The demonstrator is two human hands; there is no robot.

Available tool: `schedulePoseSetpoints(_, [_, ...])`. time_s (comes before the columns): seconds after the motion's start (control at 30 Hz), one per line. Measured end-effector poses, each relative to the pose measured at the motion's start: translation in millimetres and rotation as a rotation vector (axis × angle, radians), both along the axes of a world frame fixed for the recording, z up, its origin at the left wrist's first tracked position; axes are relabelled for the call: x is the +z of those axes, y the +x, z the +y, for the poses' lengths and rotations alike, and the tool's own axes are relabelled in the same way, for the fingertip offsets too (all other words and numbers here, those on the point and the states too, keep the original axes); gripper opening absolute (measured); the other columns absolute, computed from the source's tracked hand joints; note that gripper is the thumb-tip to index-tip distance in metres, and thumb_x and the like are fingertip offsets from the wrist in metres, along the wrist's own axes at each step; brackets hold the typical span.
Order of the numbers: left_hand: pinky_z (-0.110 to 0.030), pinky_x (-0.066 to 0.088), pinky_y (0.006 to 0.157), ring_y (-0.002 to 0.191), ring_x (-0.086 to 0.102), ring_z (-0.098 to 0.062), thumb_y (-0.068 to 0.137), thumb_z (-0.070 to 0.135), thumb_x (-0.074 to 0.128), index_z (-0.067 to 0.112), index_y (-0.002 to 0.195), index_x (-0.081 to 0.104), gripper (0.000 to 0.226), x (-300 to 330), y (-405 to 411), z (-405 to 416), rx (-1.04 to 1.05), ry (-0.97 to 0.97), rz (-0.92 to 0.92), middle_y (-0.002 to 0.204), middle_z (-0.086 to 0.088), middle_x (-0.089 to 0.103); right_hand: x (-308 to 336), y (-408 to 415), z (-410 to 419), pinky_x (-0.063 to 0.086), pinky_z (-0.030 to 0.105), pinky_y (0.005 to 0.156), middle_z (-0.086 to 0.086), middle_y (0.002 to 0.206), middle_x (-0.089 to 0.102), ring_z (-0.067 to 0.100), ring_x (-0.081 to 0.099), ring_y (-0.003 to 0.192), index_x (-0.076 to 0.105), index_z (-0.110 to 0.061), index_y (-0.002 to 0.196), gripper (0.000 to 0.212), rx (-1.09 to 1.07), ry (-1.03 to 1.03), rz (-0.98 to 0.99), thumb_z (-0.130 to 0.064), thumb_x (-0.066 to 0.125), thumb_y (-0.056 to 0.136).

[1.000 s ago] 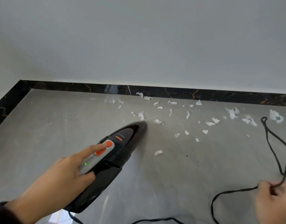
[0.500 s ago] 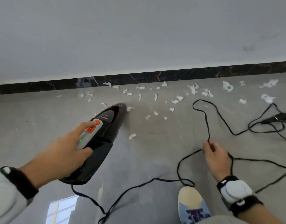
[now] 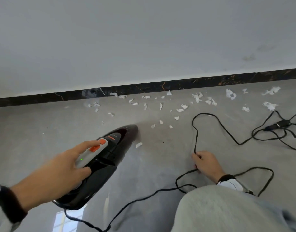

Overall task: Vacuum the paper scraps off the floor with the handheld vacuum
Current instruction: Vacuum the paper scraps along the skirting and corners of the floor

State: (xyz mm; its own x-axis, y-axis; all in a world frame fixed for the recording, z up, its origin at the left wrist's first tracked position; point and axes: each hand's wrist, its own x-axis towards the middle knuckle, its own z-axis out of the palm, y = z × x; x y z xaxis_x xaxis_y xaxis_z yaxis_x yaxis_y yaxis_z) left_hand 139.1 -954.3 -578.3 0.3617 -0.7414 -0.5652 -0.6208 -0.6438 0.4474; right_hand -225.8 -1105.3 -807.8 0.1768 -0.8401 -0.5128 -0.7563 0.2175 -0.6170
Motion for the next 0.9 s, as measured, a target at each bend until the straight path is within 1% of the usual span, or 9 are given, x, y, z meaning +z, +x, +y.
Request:
schedulePoseSetpoints(0.1, [-0.035,0.053,0.05,0.042,0.056,-0.013,0.085,0.012,0.06,0.073,0.113,0.044,0.069,9.0,-7.6,7.4,-0.05,0.04,-0.033,0.056,-0.003,0.063,2.6,3.6,-0.8,0.038,0.027,0.05,0.002,0.052,0.055,0.015,0.053,0.048,0.05,-0.013,0.059,0.042,0.124,0.185,0.213,-0.023,0.054,0.1])
schedulePoseSetpoints(0.23, [-0.028,0.046,0.049,0.042,0.05,-0.012,0.084,0.013,0.059,0.075,0.117,0.041,0.073,20.1,-14.2,20.7,-0.103,0.049,-0.033,0.056,-0.002,0.06,7.4,-17.2,-5.1,0.044,0.03,0.068,0.006,0.089,0.062,0.024,0.059,0.082,0.053,-0.014,0.079,0.022,0.096,0.24,0.453,-0.021,0.052,0.1])
schedulePoseSetpoints(0.3, [-0.026,0.046,0.048,0.043,0.05,-0.009,0.085,0.015,0.059,0.08,0.114,0.036,0.075,25.0,-18.8,26.2,-0.127,0.06,-0.048,0.064,-0.007,0.066,0.1,-41.0,-5.1,0.047,0.032,0.076,0.007,0.099,0.064,0.025,0.056,0.084,0.054,-0.016,0.089,0.016,0.033,0.212,0.536,-0.028,0.055,0.099])
schedulePoseSetpoints(0.43, [-0.018,0.043,0.046,0.041,0.048,-0.008,0.086,0.018,0.058,0.077,0.116,0.037,0.07,24.3,-28.9,32.7,-0.19,0.076,-0.076,0.07,-0.008,0.067,-86.1,-108.3,-5.6,0.06,0.045,0.077,0.008,0.099,0.072,0.026,0.056,0.074,0.065,-0.017,0.096,0.029,0.038,0.138,0.64,-0.041,0.054,0.081])
schedulePoseSetpoints(0.53, [-0.013,0.039,0.045,0.041,0.048,-0.008,0.087,0.018,0.057,0.066,0.131,0.038,0.068,18.7,-34.4,27.4,-0.232,0.076,-0.086,0.064,-0.002,0.061,-33.1,-76.8,9.7,0.052,0.042,0.087,0.009,0.112,0.062,0.031,0.058,0.099,0.055,-0.017,0.106,0.028,0.058,-0.031,0.711,-0.034,0.06,0.084])
schedulePoseSetpoints(0.6, [-0.014,0.04,0.046,0.041,0.047,-0.009,0.088,0.019,0.057,0.062,0.137,0.036,0.068,15.4,-36.9,19.1,-0.268,0.071,-0.089,0.061,0.0,0.057,8.1,-38.4,12.8,0.04,0.037,0.095,0.008,0.125,0.053,0.029,0.052,0.116,0.052,-0.016,0.116,0.031,0.202,-0.133,0.647,-0.025,0.065,0.089])
schedulePoseSetpoints(0.73, [-0.015,0.041,0.046,0.043,0.049,-0.01,0.089,0.022,0.056,0.063,0.139,0.032,0.068,6.6,-41.7,-3.2,-0.303,0.054,-0.082,0.063,0.0,0.059,20.4,9.5,1.6,0.031,0.032,0.109,0.002,0.143,0.049,0.022,0.044,0.136,0.054,-0.02,0.134,0.046,0.569,-0.159,0.424,-0.024,0.068,0.09])
schedulePoseSetpoints(0.8, [-0.013,0.04,0.046,0.045,0.051,-0.008,0.09,0.023,0.055,0.062,0.139,0.031,0.068,2.9,-46.9,-14.9,-0.307,0.046,-0.063,0.065,0.001,0.059,22.3,27.6,-5.3,0.034,0.032,0.109,0.0,0.142,0.052,0.02,0.047,0.135,0.054,-0.021,0.137,0.043,0.659,-0.112,0.358,-0.026,0.062,0.095])
schedulePoseSetpoints(0.9, [-0.013,0.038,0.045,0.051,0.052,-0.006,0.091,0.023,0.056,0.058,0.141,0.031,0.066,-0.8,-57.5,-29.9,-0.314,0.025,-0.057,0.072,0.006,0.058,25.7,52.9,-12.5,0.05,0.033,0.1,0.003,0.123,0.068,0.021,0.064,0.112,0.065,-0.016,0.124,0.029,0.465,0.038,0.081,-0.031,0.059,0.1])
